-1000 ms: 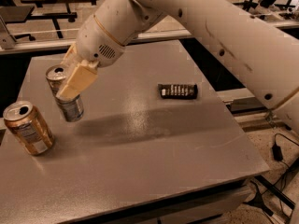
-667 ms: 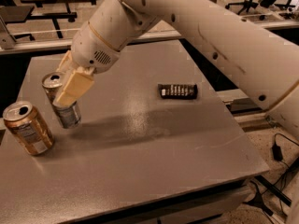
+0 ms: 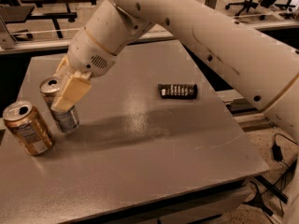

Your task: Move redbull can near orange can

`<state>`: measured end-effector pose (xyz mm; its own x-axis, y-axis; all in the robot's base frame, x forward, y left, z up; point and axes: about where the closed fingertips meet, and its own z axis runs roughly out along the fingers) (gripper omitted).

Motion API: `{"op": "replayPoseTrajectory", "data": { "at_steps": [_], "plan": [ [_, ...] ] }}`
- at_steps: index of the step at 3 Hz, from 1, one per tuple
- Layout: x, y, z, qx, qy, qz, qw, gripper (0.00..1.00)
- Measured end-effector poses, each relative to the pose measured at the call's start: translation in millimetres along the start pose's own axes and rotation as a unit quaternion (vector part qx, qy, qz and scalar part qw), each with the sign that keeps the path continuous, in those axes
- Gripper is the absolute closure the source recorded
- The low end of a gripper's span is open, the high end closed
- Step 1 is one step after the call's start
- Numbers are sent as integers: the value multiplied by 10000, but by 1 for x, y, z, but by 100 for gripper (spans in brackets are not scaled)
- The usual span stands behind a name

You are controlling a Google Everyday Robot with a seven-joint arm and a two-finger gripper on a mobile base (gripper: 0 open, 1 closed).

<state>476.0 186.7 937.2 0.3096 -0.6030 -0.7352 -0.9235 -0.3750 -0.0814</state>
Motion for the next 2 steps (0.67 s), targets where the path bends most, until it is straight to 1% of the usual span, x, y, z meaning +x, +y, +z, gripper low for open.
{"op": "replayPoseTrajectory", "data": {
  "at_steps": [1,2],
  "plan": [
    [4,1,8,-54,161,-6,9999,87],
    [13,3,20,-124,385,17,9992,56]
  ]
}}
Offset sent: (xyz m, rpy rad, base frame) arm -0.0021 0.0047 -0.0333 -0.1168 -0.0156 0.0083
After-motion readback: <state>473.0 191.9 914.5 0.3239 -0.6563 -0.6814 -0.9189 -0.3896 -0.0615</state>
